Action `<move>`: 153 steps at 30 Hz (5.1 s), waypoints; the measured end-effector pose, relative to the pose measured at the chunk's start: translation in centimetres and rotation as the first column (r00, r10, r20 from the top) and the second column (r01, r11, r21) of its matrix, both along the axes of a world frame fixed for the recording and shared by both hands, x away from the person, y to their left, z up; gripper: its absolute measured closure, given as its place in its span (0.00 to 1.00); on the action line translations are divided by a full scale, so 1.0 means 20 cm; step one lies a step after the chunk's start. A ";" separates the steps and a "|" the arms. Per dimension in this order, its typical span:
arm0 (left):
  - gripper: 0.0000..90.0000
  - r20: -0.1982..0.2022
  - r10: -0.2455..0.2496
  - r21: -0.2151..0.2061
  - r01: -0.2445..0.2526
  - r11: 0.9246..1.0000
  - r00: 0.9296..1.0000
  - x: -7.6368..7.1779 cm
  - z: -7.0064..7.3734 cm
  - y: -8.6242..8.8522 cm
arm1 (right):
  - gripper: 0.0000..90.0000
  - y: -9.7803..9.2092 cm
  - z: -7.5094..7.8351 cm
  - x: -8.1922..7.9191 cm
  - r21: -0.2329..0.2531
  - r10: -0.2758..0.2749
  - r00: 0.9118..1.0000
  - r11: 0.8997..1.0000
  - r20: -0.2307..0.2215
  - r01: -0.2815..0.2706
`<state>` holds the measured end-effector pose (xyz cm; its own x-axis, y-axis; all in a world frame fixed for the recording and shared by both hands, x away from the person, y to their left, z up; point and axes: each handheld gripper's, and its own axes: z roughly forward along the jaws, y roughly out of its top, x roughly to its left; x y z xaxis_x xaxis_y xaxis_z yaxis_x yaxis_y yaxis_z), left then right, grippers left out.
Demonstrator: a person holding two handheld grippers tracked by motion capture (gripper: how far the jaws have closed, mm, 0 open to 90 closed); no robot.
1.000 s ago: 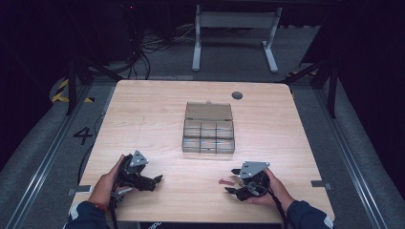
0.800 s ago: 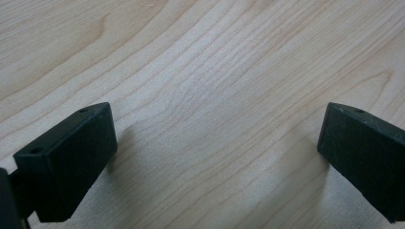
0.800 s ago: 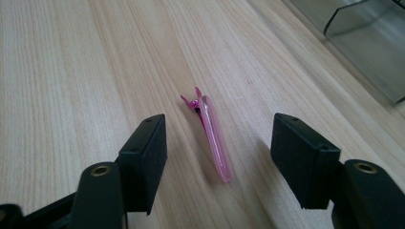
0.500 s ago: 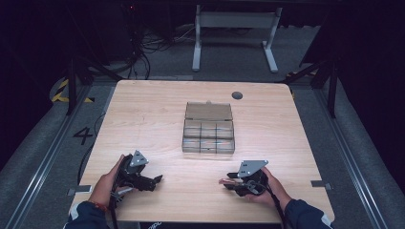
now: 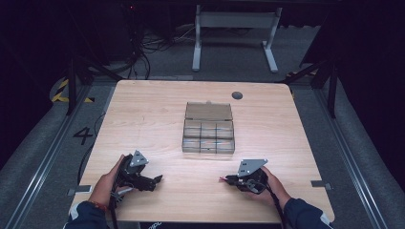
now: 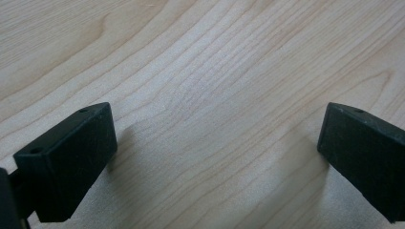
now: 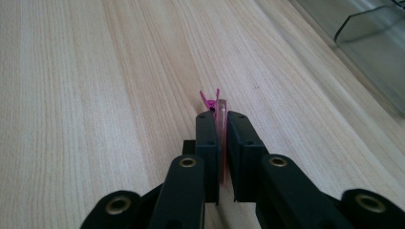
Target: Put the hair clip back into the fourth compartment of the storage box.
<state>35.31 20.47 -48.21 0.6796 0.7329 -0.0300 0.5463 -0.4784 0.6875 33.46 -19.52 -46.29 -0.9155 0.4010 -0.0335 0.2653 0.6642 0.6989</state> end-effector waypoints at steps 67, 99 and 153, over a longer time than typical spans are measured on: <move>0.00 -0.002 -0.009 0.001 0.009 1.000 1.000 0.00 0.00 0.00 | 0.95 -0.17 0.25 0.06 0.083 -0.067 0.991 0.995 0.116 0.058; 0.00 -0.002 -0.009 0.001 0.009 1.000 1.000 0.00 0.00 0.00 | 0.95 -0.03 0.38 0.23 0.132 -0.074 0.986 0.990 0.150 0.054; 0.00 0.001 -0.008 -0.001 0.008 1.000 1.000 0.00 0.00 0.01 | 0.95 0.47 0.27 0.53 0.012 -0.006 0.998 1.000 0.069 0.006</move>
<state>35.33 20.63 -48.22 0.6856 0.7274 -0.0300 0.5418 -0.4823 0.6883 44.06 -10.10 -40.90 -0.9088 0.4071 -0.0916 0.2202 0.6542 0.7235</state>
